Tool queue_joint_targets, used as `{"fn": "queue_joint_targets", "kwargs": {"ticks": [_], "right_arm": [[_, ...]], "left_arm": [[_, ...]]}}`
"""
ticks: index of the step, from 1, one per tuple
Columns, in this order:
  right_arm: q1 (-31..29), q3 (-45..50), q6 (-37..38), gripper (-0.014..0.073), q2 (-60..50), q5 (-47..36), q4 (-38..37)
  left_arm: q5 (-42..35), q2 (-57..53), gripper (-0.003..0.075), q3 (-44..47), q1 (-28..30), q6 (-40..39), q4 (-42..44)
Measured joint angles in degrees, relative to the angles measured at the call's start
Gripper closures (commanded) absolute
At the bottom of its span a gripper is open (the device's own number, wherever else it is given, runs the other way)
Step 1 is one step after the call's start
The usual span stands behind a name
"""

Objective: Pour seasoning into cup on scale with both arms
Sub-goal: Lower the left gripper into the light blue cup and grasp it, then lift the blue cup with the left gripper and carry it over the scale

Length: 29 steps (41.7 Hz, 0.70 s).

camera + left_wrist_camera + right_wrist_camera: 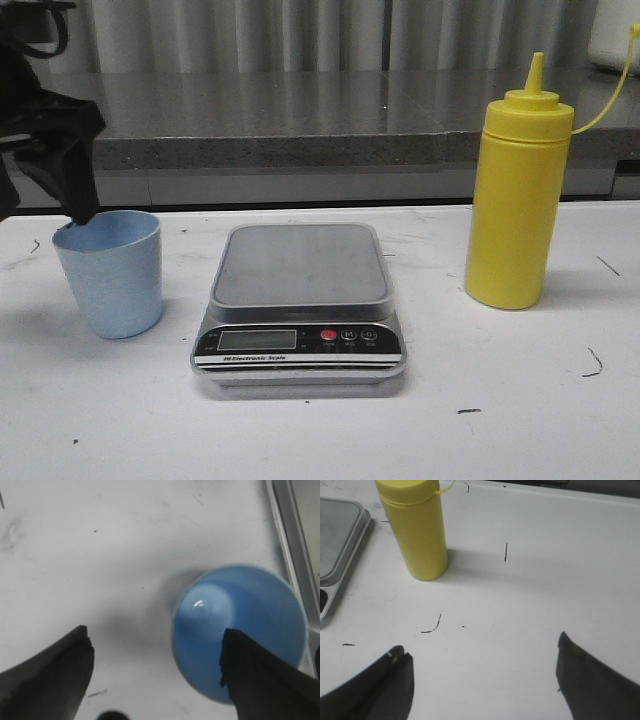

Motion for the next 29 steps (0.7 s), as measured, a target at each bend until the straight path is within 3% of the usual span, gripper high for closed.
{"fn": "queue_joint_targets", "kwargs": {"ticks": [7,16,29], "right_arm": [[0.0,0.0,0.0,-0.0008,0.0,0.0,0.0],[0.0,0.0,-0.02,-0.0008,0.0,0.0,0.0],[0.0,0.0,-0.12,-0.0008,0.0,0.1,0.0]], "left_arm": [[-0.21,5.4,0.0249,-2.77,0.0,0.0,-0.48],[-0.21,7.73,0.0466,-3.42,-0.35,0.0,-1.22],[-0.1,7.73,0.0704,-3.64,-2.57,0.1,-1.68]]}}
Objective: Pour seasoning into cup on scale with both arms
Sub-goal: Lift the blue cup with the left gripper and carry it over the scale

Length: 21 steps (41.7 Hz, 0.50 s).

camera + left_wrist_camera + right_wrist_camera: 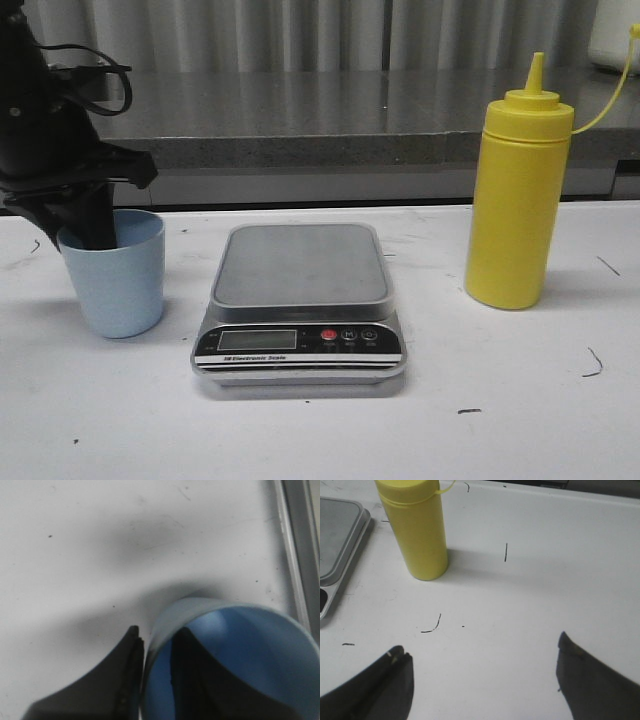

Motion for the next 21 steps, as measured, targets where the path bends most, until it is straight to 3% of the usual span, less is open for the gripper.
{"fn": "queue_joint_targets", "kwargs": {"ticks": [2,10,21], "right_arm": [[0.0,0.0,0.0,-0.0008,0.0,0.0,0.0],[0.0,0.0,0.0,-0.0008,0.0,0.0,0.0],[0.0,0.0,0.0,-0.0008,0.0,0.0,0.0]], "left_arm": [[0.24,0.0,0.0741,-0.11,-0.61,0.0,0.0],[3.1,-0.98,0.074,-3.17,-2.29,0.0,1.03],[8.47,-2.2,0.074,-14.3,-7.47,0.0,1.31]]}}
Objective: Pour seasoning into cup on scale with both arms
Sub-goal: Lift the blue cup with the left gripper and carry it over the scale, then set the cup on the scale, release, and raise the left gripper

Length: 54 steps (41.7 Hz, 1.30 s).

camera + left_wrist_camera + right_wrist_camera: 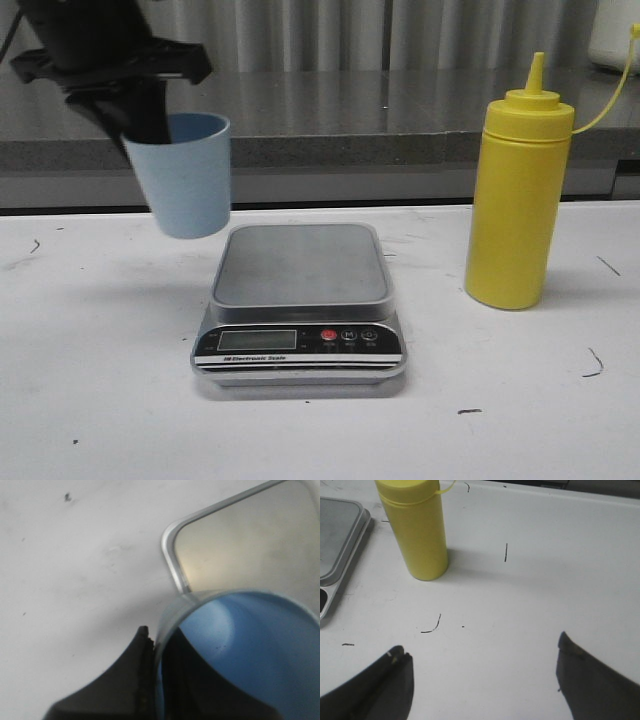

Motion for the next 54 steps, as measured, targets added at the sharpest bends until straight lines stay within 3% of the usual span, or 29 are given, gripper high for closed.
{"fn": "queue_joint_targets", "kwargs": {"ticks": [9,24,28,34,37,47,54], "right_arm": [[0.0,0.0,-0.11,-0.0008,0.0,0.0,0.0],[0.0,0.0,-0.11,-0.0008,0.0,0.0,0.0],[0.0,0.0,-0.11,-0.0008,0.0,0.0,0.0],[0.0,0.0,-0.11,-0.0008,0.0,0.0,0.0],[0.0,0.0,-0.11,-0.0008,0.0,0.0,0.0],[0.0,0.0,-0.11,-0.0008,0.0,0.0,0.0],[0.0,0.0,-0.11,-0.0008,0.0,0.0,0.0]], "left_arm": [[0.77,4.02,0.074,-7.37,-4.75,0.0,0.0],[4.01,14.68,0.0736,-14.91,-7.12,0.0,0.0],[4.43,15.31,0.0664,-15.15,-7.12,0.0,-0.11],[4.68,15.31,0.0437,-15.37,-7.12,0.0,-0.11],[4.91,15.31,0.0372,-15.37,-7.12,0.0,-0.11],[5.48,14.28,0.0363,-15.37,-7.12,0.0,-0.44],[5.72,7.31,0.0363,-12.72,-7.12,0.0,-0.44]]}}
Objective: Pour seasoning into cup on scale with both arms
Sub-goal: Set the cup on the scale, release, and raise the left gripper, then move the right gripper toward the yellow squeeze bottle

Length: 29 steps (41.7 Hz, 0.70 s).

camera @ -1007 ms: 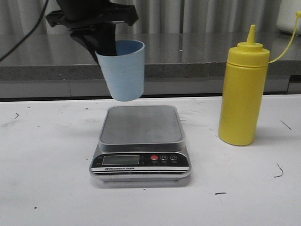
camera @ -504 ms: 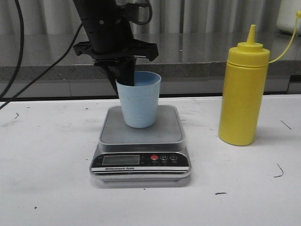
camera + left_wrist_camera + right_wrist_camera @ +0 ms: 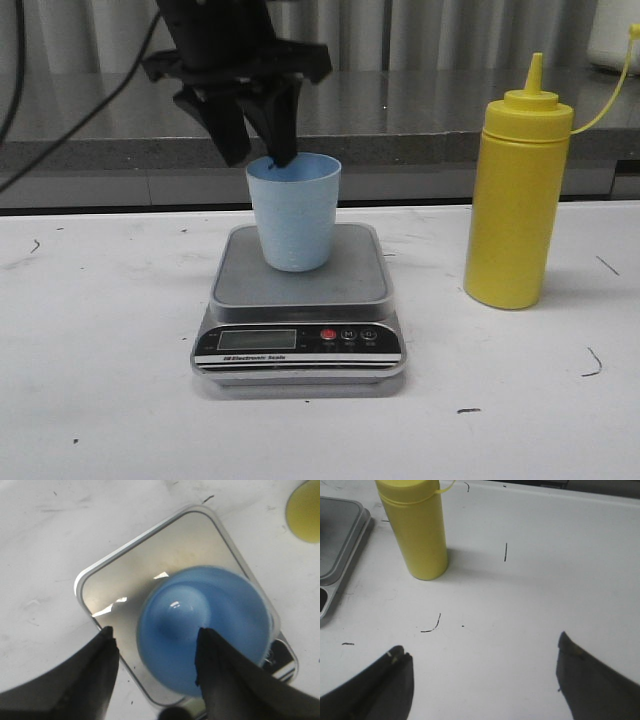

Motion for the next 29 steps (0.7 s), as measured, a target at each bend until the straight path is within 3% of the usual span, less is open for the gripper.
{"fn": "queue_joint_targets", "kwargs": {"ticks": [29], "right_arm": [[0.0,0.0,0.0,-0.0008,0.0,0.0,0.0]], "left_arm": [[-8.06,-51.2,0.0363,37.55,0.0,-2.65,4.18]]}}
